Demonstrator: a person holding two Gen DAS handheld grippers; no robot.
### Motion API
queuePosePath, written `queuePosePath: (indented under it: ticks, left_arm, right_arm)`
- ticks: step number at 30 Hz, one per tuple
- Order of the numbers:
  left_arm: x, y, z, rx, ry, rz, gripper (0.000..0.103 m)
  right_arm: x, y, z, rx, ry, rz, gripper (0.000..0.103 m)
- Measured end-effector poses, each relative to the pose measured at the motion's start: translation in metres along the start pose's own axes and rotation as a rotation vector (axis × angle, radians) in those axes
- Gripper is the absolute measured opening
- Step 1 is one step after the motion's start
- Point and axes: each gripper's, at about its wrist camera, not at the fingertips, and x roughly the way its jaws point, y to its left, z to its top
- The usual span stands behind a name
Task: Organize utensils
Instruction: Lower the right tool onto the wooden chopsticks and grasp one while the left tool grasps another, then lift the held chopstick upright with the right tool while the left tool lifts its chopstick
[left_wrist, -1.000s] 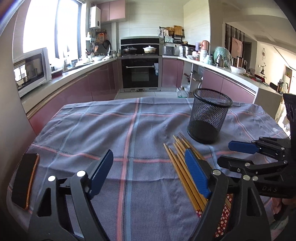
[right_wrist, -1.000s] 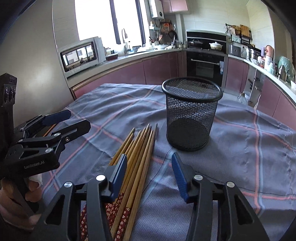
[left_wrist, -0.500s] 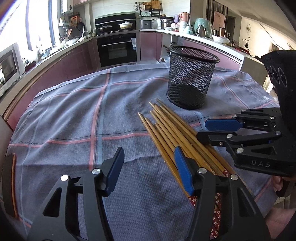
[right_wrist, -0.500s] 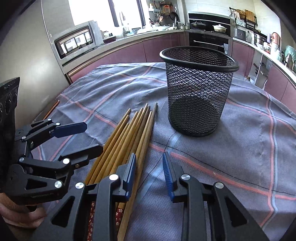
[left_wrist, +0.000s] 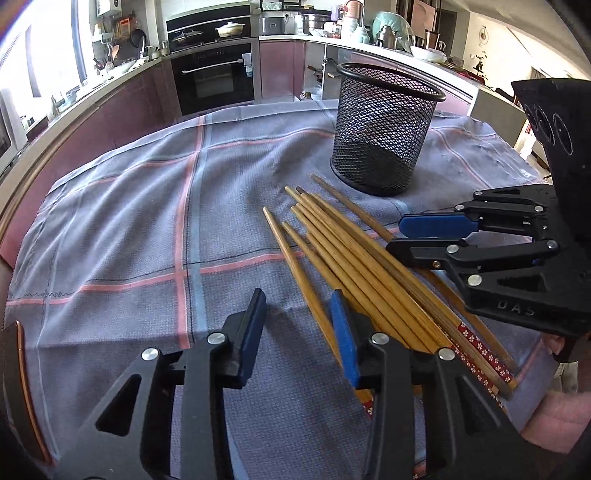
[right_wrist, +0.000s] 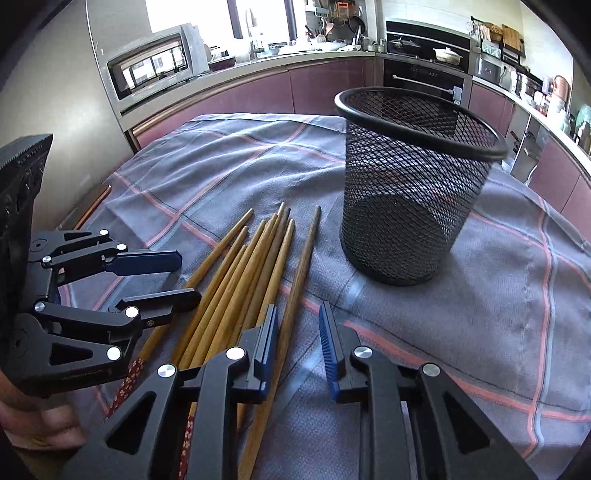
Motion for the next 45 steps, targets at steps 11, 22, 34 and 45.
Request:
queuePosePath:
  ticks: [11,22,34,45]
  left_arm:
    - [0.002,0.006,0.007,-0.091,-0.001,-0.033,0.008]
    - [-0.041,0.02,0.016,-0.138,-0.106,-0.104,0.008]
    - [-0.126,0.021,0.055,-0.123,-0.325,-0.215,0.008]
    - [-0.188,0.011,0.123,-0.096,-0.498,-0.239,0.008]
  right_arm:
    - [-0.006,-0.01,0.001,0.065,-0.02,0.072,0.006]
    - [-0.056,-0.014,0.01,0.058,-0.163,0.151,0.006]
    - [-0.123,-0.031,0.034,0.065,-0.405,0.146,0.006]
    - [-0.167,-0.062,0.069,0.05,-0.544,0.106,0.005]
